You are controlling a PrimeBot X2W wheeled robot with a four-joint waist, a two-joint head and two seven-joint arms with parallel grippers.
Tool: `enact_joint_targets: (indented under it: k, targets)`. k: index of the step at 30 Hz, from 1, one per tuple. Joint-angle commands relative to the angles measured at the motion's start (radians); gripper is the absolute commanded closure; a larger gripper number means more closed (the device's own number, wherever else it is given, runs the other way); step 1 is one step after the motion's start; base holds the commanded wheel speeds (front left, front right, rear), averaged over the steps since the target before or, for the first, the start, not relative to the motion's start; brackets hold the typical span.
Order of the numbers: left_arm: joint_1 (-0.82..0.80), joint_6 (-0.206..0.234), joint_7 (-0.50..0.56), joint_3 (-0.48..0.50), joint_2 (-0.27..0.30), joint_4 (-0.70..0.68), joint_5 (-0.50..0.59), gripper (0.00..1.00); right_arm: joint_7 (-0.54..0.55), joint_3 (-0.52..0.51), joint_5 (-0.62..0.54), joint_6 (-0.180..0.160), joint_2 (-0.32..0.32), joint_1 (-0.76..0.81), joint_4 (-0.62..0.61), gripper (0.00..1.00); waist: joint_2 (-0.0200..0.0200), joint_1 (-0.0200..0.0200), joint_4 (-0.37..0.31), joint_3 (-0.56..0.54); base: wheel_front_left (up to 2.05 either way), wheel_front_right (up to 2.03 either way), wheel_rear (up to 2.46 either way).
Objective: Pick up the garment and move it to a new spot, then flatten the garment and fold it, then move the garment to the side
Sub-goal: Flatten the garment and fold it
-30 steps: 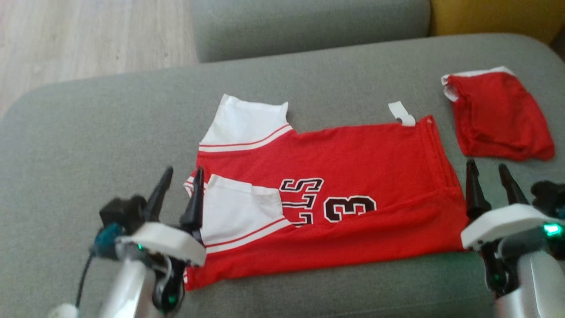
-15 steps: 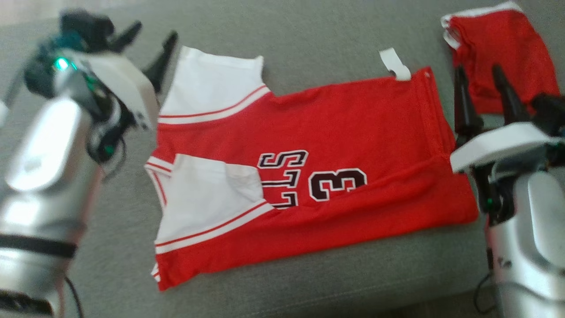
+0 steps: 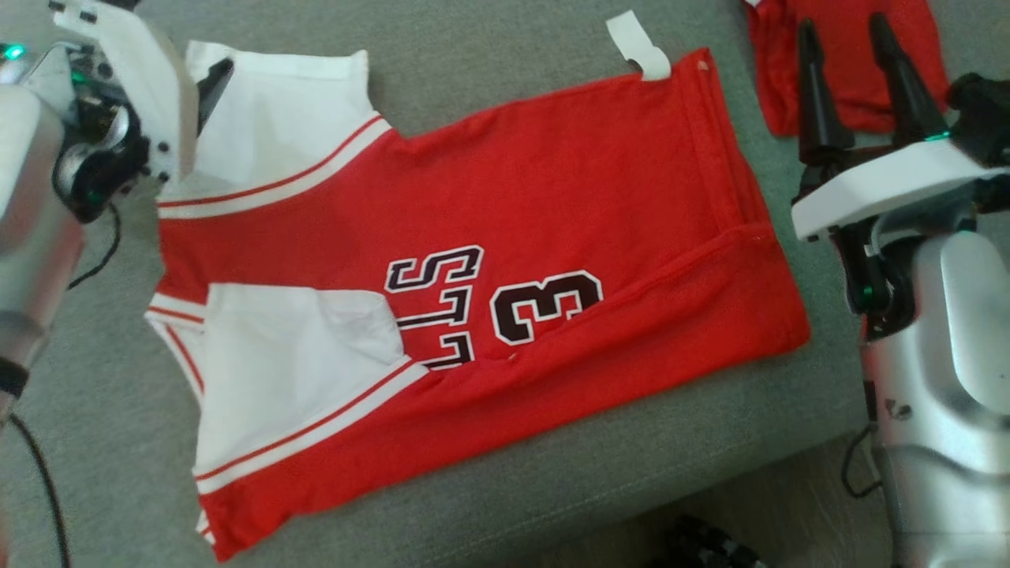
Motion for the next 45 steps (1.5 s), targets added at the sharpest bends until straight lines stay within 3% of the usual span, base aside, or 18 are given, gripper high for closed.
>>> enact_joint_targets:
  k: [1,14,20,21,22,23,27,39,45]
  targets:
    - [-0.061,0.001,0.003,0.024,0.048,-0.018,0.003,0.00,-0.009,0.019,0.010,-0.001,-0.004,-0.029,-0.035,0.00,0.0000,-0.0002,-0.015,0.014,0.00,0.00,0.00]
    - [-0.134,0.001,-0.052,-0.093,0.079,0.092,-0.067,0.00,-0.006,0.031,0.018,-0.001,-0.011,-0.031,-0.041,0.00,0.0000,-0.0002,-0.031,0.049,0.00,0.00,0.00]
    - [-0.136,0.001,-0.029,-0.114,0.049,0.103,-0.169,0.00,-0.003,0.031,0.016,-0.001,-0.012,-0.035,-0.037,0.00,0.0000,-0.0002,-0.024,0.055,0.00,0.00,0.00]
    - [-0.134,0.001,-0.018,-0.121,0.045,0.096,-0.189,0.23,-0.003,0.029,0.015,-0.001,-0.014,-0.035,-0.035,0.00,0.0000,-0.0002,-0.020,0.054,0.00,0.00,0.00]
    - [-0.130,0.001,-0.007,-0.131,0.040,0.085,-0.209,0.78,-0.002,0.026,0.015,-0.001,-0.016,-0.036,-0.031,0.00,0.0000,-0.0002,-0.014,0.051,0.00,0.00,0.00]
    - [-0.126,0.001,-0.001,-0.140,0.039,0.071,-0.228,1.00,0.000,0.022,0.015,-0.001,-0.019,-0.037,-0.027,0.00,0.0000,-0.0002,-0.008,0.047,0.00,0.00,0.00]
    - [-0.121,0.001,-0.042,-0.167,0.039,0.025,-0.280,1.00,0.008,0.007,0.014,-0.001,-0.033,-0.044,-0.010,0.00,0.0000,-0.0002,0.025,0.022,0.00,0.00,0.00]
    - [-0.083,0.001,-0.297,-0.230,0.018,-0.069,-0.333,1.00,0.045,-0.004,0.023,-0.001,-0.108,-0.043,0.072,0.00,0.0000,-0.0002,0.157,-0.092,0.00,0.00,0.00]
    - [-0.040,0.001,-0.370,-0.281,0.014,-0.154,-0.362,1.00,0.093,0.042,0.051,-0.001,-0.188,-0.043,0.176,0.00,0.0000,-0.0002,0.241,-0.133,0.00,0.00,0.00]
